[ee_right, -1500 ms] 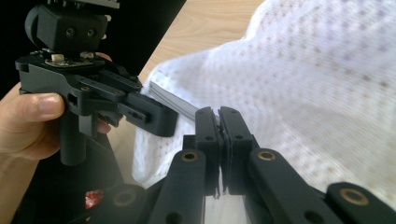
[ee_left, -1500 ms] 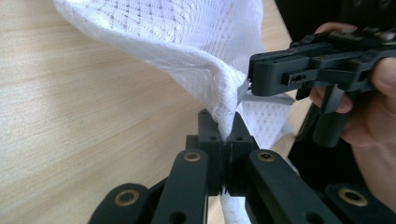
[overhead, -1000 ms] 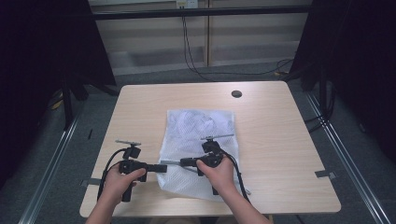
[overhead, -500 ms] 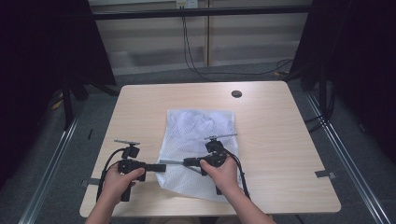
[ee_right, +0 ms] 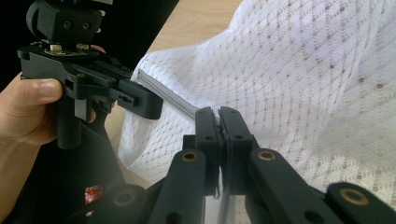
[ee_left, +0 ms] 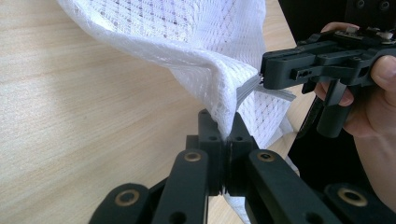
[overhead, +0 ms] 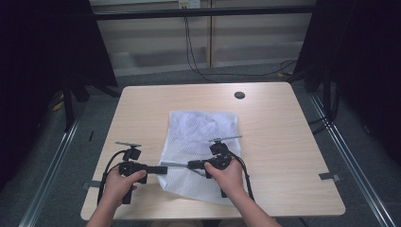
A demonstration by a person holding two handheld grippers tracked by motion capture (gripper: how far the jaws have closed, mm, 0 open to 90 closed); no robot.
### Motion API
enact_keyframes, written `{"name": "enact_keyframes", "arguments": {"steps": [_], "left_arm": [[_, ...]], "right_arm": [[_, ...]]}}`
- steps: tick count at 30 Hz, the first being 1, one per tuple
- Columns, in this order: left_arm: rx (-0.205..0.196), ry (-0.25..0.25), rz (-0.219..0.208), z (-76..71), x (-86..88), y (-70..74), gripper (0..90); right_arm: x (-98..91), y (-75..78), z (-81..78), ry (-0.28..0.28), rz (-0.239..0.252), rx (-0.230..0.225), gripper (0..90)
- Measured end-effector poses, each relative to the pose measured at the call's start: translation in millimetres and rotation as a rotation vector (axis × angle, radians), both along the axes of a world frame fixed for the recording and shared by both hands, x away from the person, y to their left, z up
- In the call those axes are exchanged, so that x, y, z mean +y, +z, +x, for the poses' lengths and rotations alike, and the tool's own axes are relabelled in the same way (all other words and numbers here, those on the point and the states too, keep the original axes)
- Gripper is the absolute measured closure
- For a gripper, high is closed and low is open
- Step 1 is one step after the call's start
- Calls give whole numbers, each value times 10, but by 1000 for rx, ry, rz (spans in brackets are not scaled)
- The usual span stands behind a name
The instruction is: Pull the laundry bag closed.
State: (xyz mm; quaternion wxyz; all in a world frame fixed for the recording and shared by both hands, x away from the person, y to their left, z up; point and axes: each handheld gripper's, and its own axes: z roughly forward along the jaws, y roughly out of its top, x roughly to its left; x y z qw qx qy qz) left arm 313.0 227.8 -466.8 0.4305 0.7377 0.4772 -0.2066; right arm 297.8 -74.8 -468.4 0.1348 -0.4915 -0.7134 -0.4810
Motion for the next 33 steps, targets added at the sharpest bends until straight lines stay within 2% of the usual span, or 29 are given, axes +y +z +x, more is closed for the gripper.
{"name": "enact_keyframes", "arguments": {"steps": [4, 8, 9, 16, 23, 24, 25, 27, 28, 33], "left_arm": [[-5, 15, 13, -3, 10, 12, 886], [-10, 14, -10, -4, 38, 24, 886], [0, 15, -13, -15, 24, 33, 886], [4, 12, 5, 0, 31, 29, 886], [4, 18, 0, -1, 21, 27, 886], [1, 19, 16, -2, 29, 28, 886], [4, 28, 16, 2, 47, 29, 886], [8, 26, -10, 6, 76, 27, 886], [6, 26, -5, 1, 77, 28, 886], [6, 28, -3, -2, 58, 28, 886]], "right_arm": [[-9, 5, -4, 3, -12, -1, 873], [-69, 5, 2, -11, -6, 1, 873], [-80, 13, 2, -13, -3, 3, 873], [-90, 19, -2, -7, -5, 0, 873], [-93, 16, -9, -1, -9, -1, 873], [-94, 16, -9, 0, -12, -1, 873], [-102, 15, -8, -2, -26, -6, 874], [-139, 6, -3, -8, -24, 1, 874], [-161, 2, 2, -17, -12, 8, 874], [-195, 6, 4, -20, -13, 8, 874]]}}
